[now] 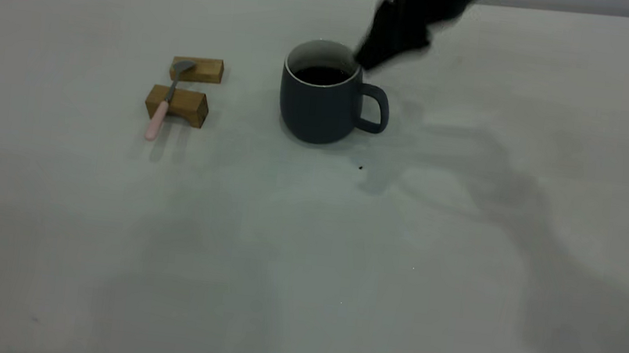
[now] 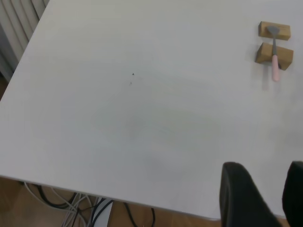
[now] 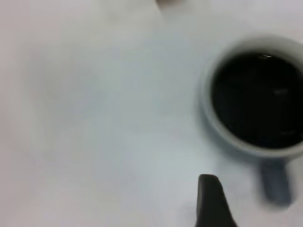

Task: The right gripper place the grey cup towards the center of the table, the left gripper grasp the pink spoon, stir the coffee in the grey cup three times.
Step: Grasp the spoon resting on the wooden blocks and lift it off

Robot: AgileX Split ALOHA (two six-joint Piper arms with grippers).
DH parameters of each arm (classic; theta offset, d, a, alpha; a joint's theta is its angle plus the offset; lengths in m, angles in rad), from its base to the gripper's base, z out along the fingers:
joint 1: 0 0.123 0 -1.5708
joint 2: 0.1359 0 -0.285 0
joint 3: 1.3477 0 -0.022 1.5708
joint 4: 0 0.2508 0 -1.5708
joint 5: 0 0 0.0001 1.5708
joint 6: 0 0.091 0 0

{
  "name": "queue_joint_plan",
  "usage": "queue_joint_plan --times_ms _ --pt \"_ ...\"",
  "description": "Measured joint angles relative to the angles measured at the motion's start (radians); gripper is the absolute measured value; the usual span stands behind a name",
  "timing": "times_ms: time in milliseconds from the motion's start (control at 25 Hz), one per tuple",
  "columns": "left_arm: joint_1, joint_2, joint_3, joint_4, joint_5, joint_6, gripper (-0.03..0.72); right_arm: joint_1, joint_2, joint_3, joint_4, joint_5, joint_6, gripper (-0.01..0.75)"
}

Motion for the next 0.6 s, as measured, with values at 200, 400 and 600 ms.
queue_joint_plan --times_ms 200,400,600 --pt "0.0 0.0 0.0 0.0 0.0 0.0 0.299 -0.016 -0.236 0.004 -0.334 0.346 0.732 0.496" --pt "0.0 0.0 0.0 0.0 0.0 0.0 0.299 -0.018 -0.518 0.159 -0.715 0.468 1.155 0.496" --pt "0.0 0.0 0.0 0.0 0.0 0.0 0.299 -0.018 -0.821 0.476 -0.815 0.479 1.274 0.496"
